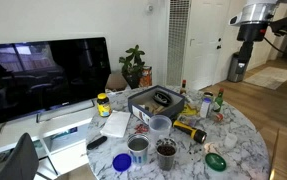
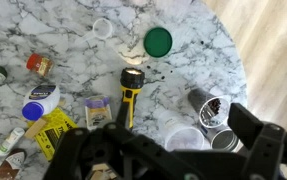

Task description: Turn off the torch light

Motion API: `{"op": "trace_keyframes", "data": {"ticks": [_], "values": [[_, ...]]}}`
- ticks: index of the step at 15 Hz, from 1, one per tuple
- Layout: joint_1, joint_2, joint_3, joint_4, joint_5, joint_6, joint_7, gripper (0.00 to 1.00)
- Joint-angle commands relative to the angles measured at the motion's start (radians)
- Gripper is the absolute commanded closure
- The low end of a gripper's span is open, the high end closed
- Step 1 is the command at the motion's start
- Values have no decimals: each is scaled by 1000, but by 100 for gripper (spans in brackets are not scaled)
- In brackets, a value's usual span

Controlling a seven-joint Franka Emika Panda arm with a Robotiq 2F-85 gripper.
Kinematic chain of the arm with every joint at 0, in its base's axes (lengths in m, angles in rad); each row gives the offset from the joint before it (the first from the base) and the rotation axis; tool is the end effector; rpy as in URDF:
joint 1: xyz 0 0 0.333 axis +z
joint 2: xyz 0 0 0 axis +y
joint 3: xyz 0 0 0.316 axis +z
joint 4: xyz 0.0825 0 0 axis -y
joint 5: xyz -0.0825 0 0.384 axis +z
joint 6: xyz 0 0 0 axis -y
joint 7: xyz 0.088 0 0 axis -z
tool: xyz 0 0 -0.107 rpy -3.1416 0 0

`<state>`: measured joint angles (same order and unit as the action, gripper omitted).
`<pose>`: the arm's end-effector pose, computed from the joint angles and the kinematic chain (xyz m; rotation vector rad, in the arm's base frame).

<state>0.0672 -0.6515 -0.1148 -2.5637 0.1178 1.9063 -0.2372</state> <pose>0.3513 -0.0100 0.4756 -2.9500 -0.2571 -0.0196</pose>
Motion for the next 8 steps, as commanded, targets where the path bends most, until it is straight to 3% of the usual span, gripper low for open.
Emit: {"op": "trace_keyframes", "data": {"ticks": [1,5,8], "values": [[-11,1,9,2,6,-3,-5,0],[-11,1,9,2,6,-3,-5,0],[22,174,-5,46,41,26,-47,0]]}}
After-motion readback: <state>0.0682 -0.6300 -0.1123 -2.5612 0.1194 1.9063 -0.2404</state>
